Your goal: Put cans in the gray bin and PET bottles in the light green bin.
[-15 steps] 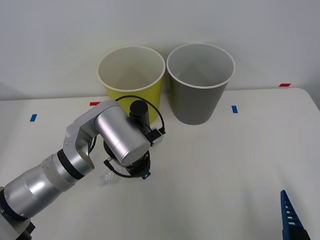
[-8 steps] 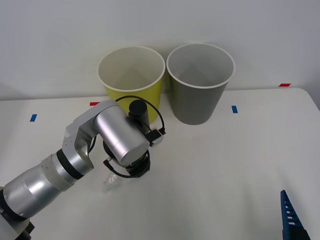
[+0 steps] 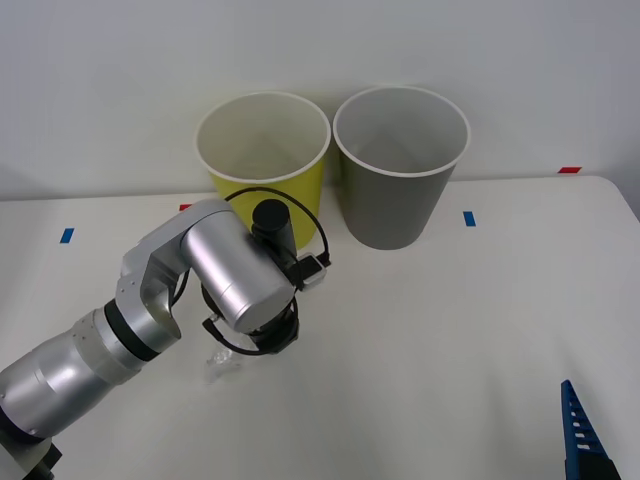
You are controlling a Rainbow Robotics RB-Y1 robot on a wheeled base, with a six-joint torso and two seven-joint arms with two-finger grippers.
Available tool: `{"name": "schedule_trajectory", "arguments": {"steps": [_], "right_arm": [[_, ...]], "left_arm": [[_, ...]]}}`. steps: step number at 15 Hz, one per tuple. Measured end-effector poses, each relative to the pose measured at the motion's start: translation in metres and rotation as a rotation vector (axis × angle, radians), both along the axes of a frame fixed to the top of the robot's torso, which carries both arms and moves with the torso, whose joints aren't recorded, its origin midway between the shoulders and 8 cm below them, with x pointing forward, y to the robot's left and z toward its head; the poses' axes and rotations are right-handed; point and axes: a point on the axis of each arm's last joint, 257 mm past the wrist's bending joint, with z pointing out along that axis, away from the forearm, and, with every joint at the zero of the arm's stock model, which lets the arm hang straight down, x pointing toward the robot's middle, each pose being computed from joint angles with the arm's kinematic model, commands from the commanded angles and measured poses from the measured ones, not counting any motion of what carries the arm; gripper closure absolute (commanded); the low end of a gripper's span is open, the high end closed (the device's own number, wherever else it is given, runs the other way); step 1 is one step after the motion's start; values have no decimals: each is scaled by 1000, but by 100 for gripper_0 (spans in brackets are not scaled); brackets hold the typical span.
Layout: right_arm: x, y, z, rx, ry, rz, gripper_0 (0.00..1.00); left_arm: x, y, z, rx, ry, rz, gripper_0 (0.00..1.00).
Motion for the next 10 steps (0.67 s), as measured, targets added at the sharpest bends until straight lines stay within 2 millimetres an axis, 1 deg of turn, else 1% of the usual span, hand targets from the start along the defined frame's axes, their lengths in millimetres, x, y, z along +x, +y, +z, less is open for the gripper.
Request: {"name": "schedule_trajectory", "arguments": {"steps": [4, 7, 9, 10], "right_arm": [[0, 0, 0, 0, 0, 0, 0], [0, 0, 0, 0, 0, 0, 0], [0, 0, 0, 0, 0, 0, 0], [0, 0, 0, 0, 0, 0, 0]], "left_arm": [[-2, -7, 13, 11, -60, -59, 100], [8, -16, 37, -12, -188, -83, 100], [17, -29, 56, -62, -275, -94, 100], [18, -34, 65, -86, -303, -102, 100]]}}
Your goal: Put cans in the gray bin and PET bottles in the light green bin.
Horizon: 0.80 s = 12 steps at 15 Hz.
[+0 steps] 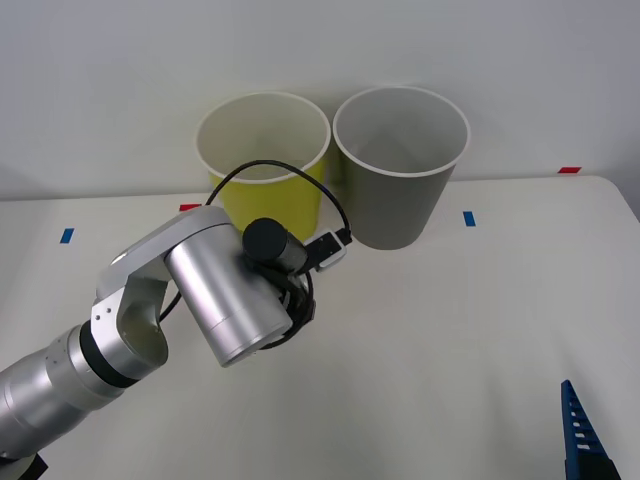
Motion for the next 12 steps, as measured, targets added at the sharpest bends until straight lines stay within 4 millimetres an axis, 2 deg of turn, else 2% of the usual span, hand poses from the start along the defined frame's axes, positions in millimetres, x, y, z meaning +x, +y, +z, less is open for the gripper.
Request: {"name": "schedule_trajectory", "arguments": {"steps": [5, 12], "right_arm": [[0, 0, 0, 0, 0, 0, 0], [0, 0, 0, 0, 0, 0, 0]], "left_arm": [[-7, -5, 43, -57, -100, -41, 100], [-11, -16, 130, -202, -260, -71, 100]]}}
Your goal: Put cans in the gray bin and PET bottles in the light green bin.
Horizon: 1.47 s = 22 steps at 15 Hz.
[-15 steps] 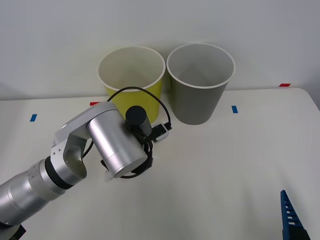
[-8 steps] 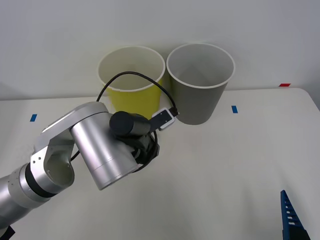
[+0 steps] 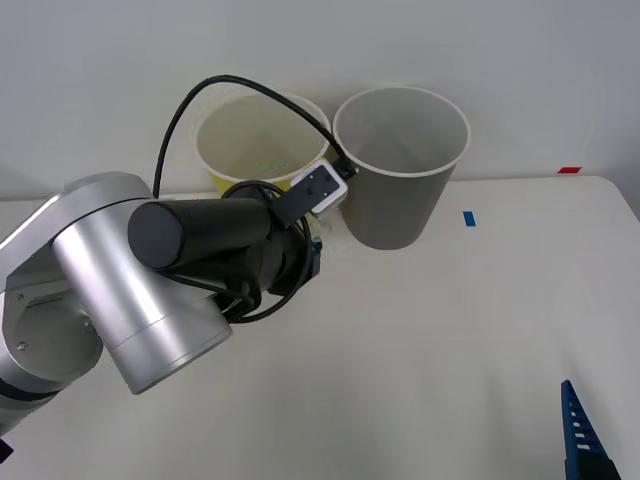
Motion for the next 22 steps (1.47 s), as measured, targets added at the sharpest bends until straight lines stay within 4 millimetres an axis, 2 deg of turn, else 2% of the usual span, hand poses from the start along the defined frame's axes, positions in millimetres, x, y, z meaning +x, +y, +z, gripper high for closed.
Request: {"name": "schedule_trajectory", "arguments": {"steps": [4, 6, 8, 11, 14, 17, 22], "right_arm": [[0, 0, 0, 0, 0, 0, 0], [0, 0, 0, 0, 0, 0, 0], [0, 0, 0, 0, 0, 0, 0], [0, 0, 0, 0, 0, 0, 0], [0, 0, 0, 0, 0, 0, 0], [0, 0, 0, 0, 0, 0, 0], [0, 0, 0, 0, 0, 0, 0]], "left_arm": [[-1, 5, 45, -64, -73, -18, 100], [-1, 23, 60, -111, -106, -10, 100], [-10, 36, 74, -159, -155, -33, 100], [-24, 29, 99, -241, -199, -74, 100], [-30, 26, 130, -369, -210, -111, 100], [-29, 38, 154, -442, -237, -105, 100], [-20, 59, 204, -526, -395, -67, 100]]}}
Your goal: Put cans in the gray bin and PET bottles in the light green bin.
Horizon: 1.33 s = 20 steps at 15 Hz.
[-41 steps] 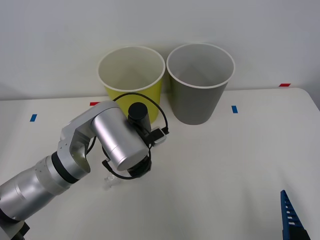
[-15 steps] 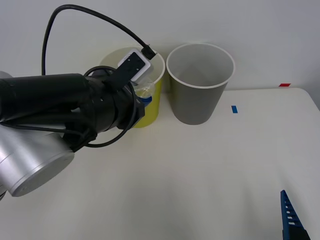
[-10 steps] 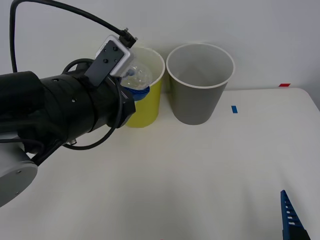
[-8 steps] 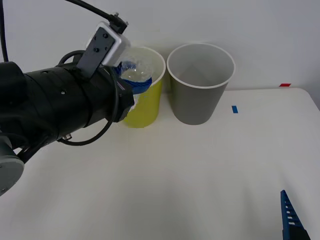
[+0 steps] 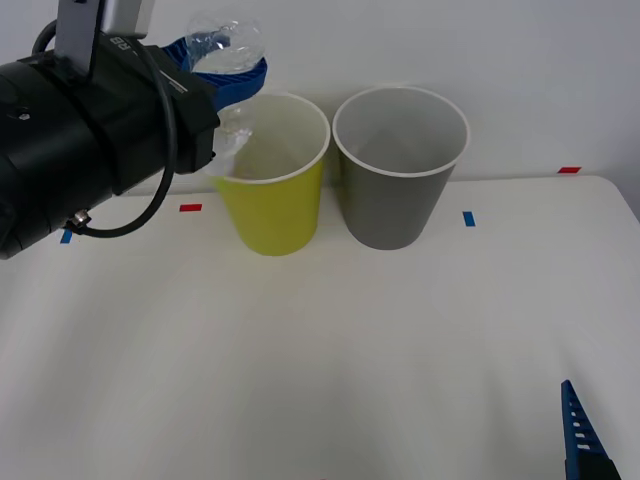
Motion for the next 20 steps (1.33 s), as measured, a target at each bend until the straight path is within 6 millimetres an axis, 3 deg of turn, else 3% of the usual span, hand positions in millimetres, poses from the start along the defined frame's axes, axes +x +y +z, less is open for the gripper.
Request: {"name": "schedule_trajectory", "arguments": {"steps": [4, 8, 12, 20], "right_arm": [[0, 0, 0, 0, 0, 0, 0], [0, 0, 0, 0, 0, 0, 0], [0, 0, 0, 0, 0, 0, 0], [0, 0, 0, 0, 0, 0, 0]], "left_arm": [[7, 13, 12, -32, -11, 31, 100], [40, 15, 16, -71, 28, 39, 100], [68, -1, 22, -107, 17, 29, 100], [125, -30, 15, -136, -8, 25, 100]]}}
